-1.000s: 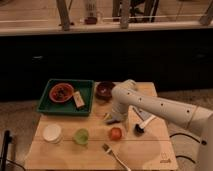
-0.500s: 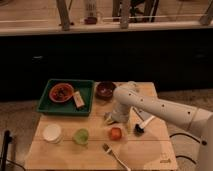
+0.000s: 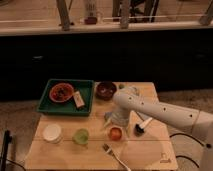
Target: Place apple in paper cup
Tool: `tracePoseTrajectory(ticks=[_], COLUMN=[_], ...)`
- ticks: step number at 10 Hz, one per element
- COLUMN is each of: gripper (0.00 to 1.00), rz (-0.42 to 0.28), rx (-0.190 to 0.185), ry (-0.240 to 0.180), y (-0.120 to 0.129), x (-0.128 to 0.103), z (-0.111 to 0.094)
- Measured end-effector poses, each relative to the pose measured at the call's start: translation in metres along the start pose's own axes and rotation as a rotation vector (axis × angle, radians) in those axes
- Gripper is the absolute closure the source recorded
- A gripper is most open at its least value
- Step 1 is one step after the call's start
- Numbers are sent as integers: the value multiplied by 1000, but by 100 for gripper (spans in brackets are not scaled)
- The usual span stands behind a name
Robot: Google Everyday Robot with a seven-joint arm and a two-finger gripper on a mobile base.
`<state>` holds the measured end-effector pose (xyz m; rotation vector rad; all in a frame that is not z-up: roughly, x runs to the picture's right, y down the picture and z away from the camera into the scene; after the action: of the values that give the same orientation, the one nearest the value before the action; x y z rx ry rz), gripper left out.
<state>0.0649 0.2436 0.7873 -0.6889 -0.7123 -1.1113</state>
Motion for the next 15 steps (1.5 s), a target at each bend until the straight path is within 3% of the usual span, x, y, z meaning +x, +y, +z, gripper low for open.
tracePoseTrajectory(ticks=[7,15], gripper=[96,100], rz=[-50,-128], rx=[0,34], ry=[1,52], y=[1,-23], x=[-2,-8], z=[-8,-55])
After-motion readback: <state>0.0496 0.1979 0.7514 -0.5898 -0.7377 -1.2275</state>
